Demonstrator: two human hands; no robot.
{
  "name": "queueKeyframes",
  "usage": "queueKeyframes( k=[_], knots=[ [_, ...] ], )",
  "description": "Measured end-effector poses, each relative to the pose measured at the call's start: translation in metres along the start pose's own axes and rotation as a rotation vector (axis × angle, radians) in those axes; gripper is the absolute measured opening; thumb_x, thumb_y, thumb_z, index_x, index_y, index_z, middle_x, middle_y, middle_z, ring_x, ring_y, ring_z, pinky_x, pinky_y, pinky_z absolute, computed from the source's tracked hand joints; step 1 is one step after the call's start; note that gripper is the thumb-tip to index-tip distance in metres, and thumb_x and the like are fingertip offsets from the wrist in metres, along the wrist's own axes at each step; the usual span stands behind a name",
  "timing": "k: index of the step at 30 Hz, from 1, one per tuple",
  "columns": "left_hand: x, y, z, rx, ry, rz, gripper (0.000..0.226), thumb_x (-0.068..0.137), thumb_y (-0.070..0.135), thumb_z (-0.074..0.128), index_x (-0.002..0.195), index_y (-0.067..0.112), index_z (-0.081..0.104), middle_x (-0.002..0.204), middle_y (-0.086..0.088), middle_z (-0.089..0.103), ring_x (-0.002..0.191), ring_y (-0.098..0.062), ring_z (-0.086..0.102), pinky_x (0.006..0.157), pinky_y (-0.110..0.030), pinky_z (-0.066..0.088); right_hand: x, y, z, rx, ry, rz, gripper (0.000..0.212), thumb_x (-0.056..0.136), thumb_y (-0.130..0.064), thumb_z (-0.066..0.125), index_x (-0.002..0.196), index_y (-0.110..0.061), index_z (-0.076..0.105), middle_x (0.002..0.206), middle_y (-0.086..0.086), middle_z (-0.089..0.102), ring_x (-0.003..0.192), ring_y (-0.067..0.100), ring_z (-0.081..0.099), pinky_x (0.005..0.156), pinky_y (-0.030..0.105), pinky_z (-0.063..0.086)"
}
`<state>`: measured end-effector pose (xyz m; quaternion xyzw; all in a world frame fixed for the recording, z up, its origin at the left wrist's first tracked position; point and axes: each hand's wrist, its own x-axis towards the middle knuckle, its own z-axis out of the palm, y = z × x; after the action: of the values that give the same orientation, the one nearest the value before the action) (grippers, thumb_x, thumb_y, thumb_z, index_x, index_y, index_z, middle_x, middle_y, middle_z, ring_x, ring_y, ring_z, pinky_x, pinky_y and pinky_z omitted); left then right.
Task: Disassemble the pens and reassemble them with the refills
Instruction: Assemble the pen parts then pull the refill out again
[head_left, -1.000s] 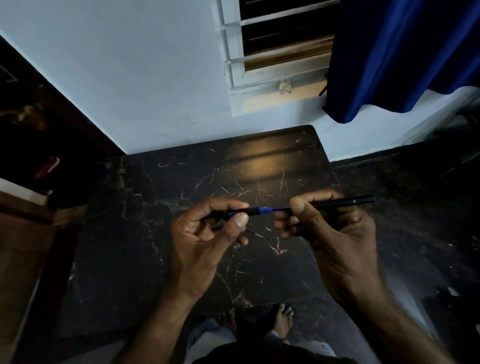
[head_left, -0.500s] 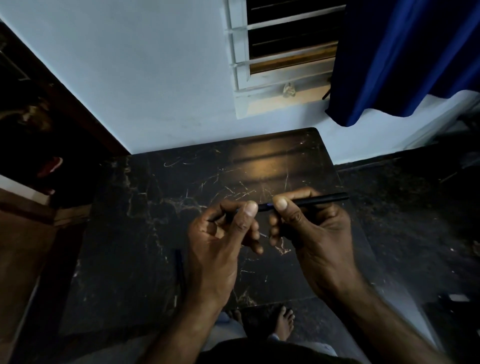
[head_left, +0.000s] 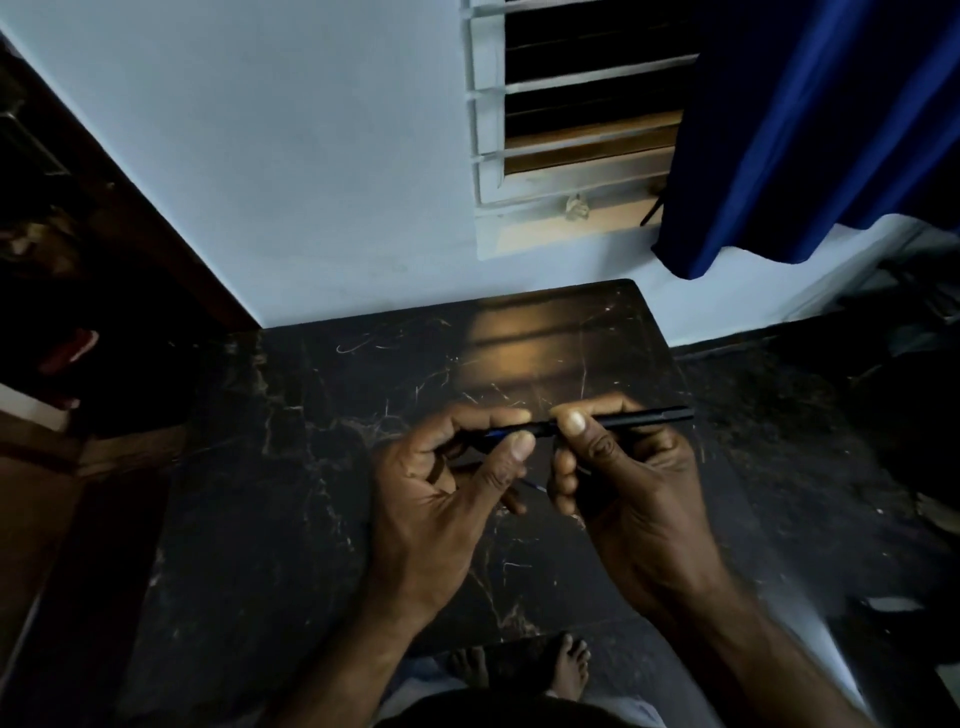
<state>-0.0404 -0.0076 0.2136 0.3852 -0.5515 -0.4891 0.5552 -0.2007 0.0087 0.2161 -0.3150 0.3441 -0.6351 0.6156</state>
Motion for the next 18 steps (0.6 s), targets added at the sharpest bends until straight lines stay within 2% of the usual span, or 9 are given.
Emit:
queueKeyframes(
  k=[5,8,11,14,16,18],
  knots=[
    [0.002,0.006,-0.03,-0.075,0.062,-0.049,0.013,0.092,0.022,0.077,0.101,0.014,0.079,0.079,-0.005,0.075,0.064,-0.015,0.072,0.05,-0.028,0.059,0.007,0.006,0.034,-0.05,-0.058,-0.011,0.006,0.09,-0.012,0.075,0.09,-0.007,0.074,0.066,0.011,0.063,0.054,0.019,0.058,0.045,0.03,0.047],
    [0.001,0.007,-0.04,-0.139,0.062,-0.075,0.009,0.093,0.021,0.076,0.1,0.018,0.08,0.079,-0.004,0.075,0.066,-0.013,0.072,0.05,-0.028,0.06,0.009,0.009,0.046,-0.108,-0.07,-0.037,0.006,0.089,-0.016,0.074,0.087,-0.01,0.075,0.065,0.01,0.064,0.052,0.019,0.058,0.045,0.03,0.048],
    [0.001,0.009,-0.053,-0.156,0.027,-0.032,0.012,0.094,0.016,0.075,0.105,0.013,0.078,0.087,-0.003,0.076,0.075,-0.015,0.075,0.054,-0.031,0.062,0.008,0.016,0.059,-0.144,-0.063,-0.061,0.016,0.086,-0.029,0.081,0.084,-0.014,0.076,0.062,0.008,0.063,0.048,0.018,0.056,0.044,0.027,0.047],
    [0.002,0.012,-0.064,-0.139,-0.032,0.04,0.012,0.096,0.011,0.073,0.108,0.011,0.076,0.105,-0.001,0.075,0.089,-0.019,0.075,0.061,-0.032,0.063,0.006,0.024,0.069,-0.157,-0.022,-0.078,0.024,0.082,-0.039,0.084,0.077,-0.018,0.073,0.056,0.006,0.058,0.042,0.017,0.05,0.041,0.026,0.042],
    [0.0,0.014,-0.07,-0.146,-0.062,0.074,0.012,0.098,0.01,0.073,0.109,0.007,0.075,0.111,-0.005,0.072,0.1,-0.022,0.072,0.066,-0.033,0.064,0.004,0.027,0.075,-0.141,-0.004,-0.08,0.03,0.08,-0.041,0.086,0.076,-0.016,0.07,0.055,0.008,0.054,0.042,0.018,0.047,0.041,0.027,0.04],
    [-0.004,0.016,-0.075,-0.194,-0.053,0.061,0.016,0.1,0.017,0.073,0.109,0.003,0.074,0.111,-0.008,0.071,0.101,-0.027,0.072,0.07,-0.035,0.064,0.0,0.029,0.081,-0.114,-0.017,-0.086,0.031,0.08,-0.039,0.087,0.078,-0.013,0.07,0.057,0.009,0.055,0.044,0.018,0.05,0.042,0.028,0.042]
  ],
)
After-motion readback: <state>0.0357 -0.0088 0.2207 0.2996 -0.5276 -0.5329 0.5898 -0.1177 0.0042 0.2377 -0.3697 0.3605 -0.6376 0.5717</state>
